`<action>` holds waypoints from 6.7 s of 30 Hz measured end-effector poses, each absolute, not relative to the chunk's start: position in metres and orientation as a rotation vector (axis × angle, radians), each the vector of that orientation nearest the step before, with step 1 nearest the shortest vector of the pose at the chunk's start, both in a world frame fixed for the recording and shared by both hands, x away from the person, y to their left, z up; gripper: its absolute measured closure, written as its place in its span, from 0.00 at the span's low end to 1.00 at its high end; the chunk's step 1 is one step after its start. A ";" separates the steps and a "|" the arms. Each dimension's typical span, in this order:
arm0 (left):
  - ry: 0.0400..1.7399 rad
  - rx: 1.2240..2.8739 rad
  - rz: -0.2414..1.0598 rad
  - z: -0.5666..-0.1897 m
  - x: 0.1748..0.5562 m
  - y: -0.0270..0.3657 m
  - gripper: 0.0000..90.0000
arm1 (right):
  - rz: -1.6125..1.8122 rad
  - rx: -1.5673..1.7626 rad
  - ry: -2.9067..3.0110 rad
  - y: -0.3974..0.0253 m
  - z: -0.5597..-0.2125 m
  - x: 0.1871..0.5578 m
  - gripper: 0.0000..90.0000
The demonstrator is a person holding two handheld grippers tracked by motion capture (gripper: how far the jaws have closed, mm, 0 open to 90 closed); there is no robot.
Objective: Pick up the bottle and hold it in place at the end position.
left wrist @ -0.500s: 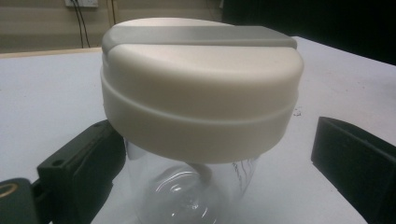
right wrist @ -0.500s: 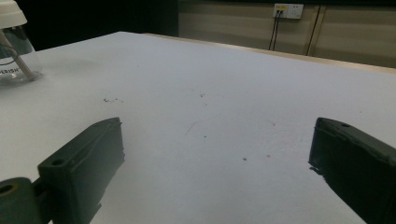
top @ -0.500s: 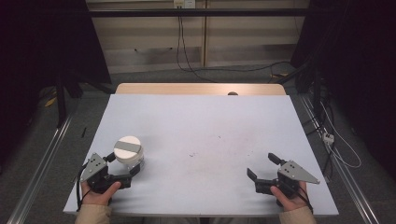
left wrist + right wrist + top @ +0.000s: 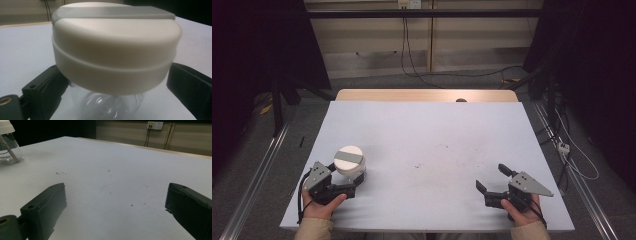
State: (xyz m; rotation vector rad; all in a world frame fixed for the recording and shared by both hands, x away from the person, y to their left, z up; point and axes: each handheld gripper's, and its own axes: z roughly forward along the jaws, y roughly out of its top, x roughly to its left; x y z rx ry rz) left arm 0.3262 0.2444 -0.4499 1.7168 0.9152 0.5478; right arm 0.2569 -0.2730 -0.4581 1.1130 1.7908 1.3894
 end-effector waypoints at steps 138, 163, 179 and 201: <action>0.619 1.796 0.423 -0.434 0.428 0.103 0.20 | 1.421 1.064 1.801 -0.269 -0.456 0.258 0.04; 0.612 1.817 0.415 -0.438 0.441 0.083 0.20 | 1.420 1.066 1.803 -0.269 -0.456 0.259 0.04; 0.586 1.824 0.403 -0.438 0.448 0.069 0.20 | 1.415 1.064 1.808 -0.269 -0.457 0.259 0.04; 0.581 1.807 0.395 -0.436 0.457 0.057 0.20 | 1.409 1.072 1.807 -0.269 -0.458 0.260 0.04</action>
